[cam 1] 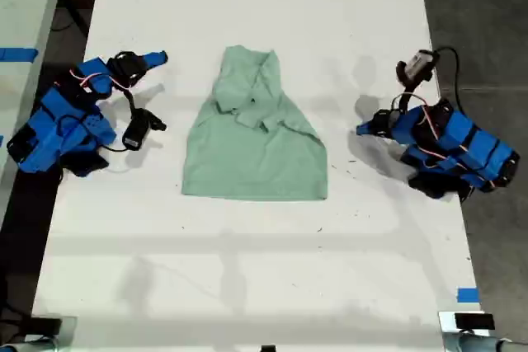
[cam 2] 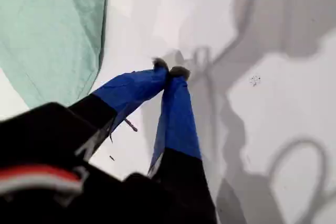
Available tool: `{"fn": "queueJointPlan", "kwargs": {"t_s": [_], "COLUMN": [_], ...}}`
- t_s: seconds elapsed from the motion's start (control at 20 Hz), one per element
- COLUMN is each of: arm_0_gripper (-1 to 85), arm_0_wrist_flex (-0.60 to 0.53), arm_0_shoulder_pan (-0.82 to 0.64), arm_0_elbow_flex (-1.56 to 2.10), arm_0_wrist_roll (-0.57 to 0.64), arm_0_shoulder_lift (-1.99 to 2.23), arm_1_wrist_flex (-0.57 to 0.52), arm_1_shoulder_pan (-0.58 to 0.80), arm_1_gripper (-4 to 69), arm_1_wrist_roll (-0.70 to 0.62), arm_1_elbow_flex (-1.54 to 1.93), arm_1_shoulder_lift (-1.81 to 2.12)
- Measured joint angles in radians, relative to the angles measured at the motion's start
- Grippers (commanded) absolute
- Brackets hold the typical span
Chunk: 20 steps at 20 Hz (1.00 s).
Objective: Fold t shirt
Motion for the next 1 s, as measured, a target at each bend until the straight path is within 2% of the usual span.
{"fn": "queueJointPlan", "kwargs": {"t_s": [0.05, 0.1, 0.15, 0.25, 0.4, 0.55, 0.7, 0.85, 1.0], "arm_0_gripper": [-0.2, -0.2, -0.2, -0.2, -0.2, -0.2, -0.2, -0.2, -0.2], "arm_0_wrist_flex": [0.005, 0.060, 0.127, 0.187, 0.225, 0.281, 0.330, 0.330, 0.330], "arm_0_shoulder_pan": [0.000, 0.002, 0.011, 0.034, 0.163, 0.371, 0.535, 0.601, 0.598], "arm_0_elbow_flex": [0.000, -0.009, -0.057, -0.163, -0.477, -0.804, -1.043, -1.121, -1.123], "arm_0_wrist_roll": [-0.002, -0.058, -0.170, -0.330, -0.402, -0.495, -0.563, -0.574, -0.574], "arm_0_shoulder_lift": [0.002, 0.003, 0.002, -0.061, -0.462, -0.854, -1.187, -1.331, -1.333], "arm_1_wrist_flex": [0.000, -0.028, -0.055, -0.038, -0.037, -0.046, -0.064, -0.092, -0.153], "arm_1_shoulder_pan": [0.000, -0.037, -0.144, -0.227, -0.334, -0.476, -0.569, -0.614, -0.620], "arm_1_gripper": [1.4, 1.3, 1.3, 1.3, 1.3, 1.3, 1.3, 1.5, 18.0], "arm_1_wrist_roll": [0.000, 0.025, 0.061, 0.152, 0.285, 0.382, 0.411, 0.419, 0.417], "arm_1_elbow_flex": [0.000, -0.009, -0.052, -0.175, -0.419, -0.649, -0.830, -0.950, -0.969], "arm_1_shoulder_lift": [0.000, 0.000, -0.005, -0.055, -0.365, -0.666, -0.953, -1.178, -1.316]}}
